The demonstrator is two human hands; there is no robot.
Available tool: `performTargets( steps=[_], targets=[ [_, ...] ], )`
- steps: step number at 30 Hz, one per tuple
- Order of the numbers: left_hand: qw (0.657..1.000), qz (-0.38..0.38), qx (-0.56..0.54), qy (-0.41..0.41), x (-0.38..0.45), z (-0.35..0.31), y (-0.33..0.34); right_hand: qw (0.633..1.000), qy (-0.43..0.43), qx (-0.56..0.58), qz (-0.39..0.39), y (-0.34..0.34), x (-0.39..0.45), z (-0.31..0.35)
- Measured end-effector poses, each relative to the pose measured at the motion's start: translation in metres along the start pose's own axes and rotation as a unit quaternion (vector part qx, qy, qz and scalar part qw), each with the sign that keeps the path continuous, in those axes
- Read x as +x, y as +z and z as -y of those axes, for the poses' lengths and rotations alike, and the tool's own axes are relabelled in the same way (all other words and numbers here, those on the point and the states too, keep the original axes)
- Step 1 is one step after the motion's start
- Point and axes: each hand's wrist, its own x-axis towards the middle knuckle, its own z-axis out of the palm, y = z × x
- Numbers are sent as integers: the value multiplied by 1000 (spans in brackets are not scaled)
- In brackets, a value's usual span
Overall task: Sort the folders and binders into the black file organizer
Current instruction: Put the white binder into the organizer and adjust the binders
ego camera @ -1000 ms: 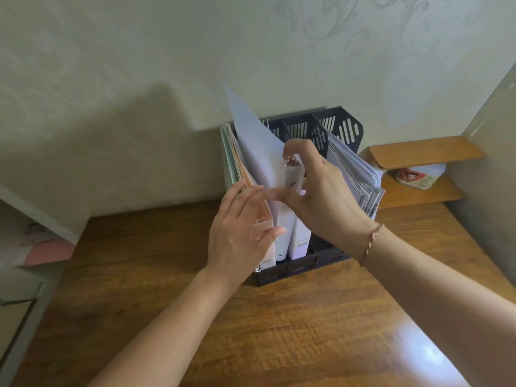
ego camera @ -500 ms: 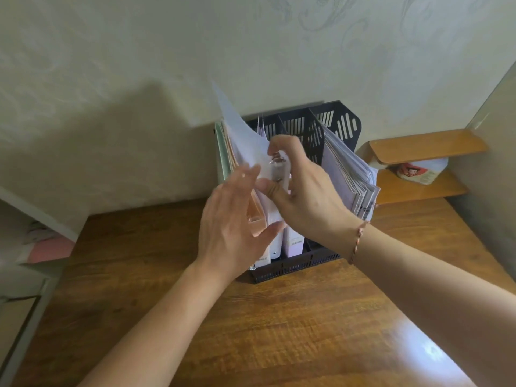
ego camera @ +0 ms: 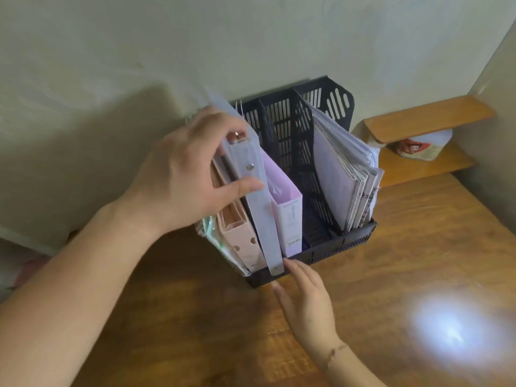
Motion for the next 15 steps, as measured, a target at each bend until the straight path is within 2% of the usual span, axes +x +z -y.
performTargets(
  steps=[5,10,15],
  targets=[
    [998,-40,-3,39,-2,6,1,998,19,-41,-52,35,18,-8],
    [995,-58,-12,75,-6,4,1,988,-8,-152,-21,37,32,-15],
    [997,-59,-15,57,-9,4,3,967,-52,-250,-19,35,39,-13]
  ],
)
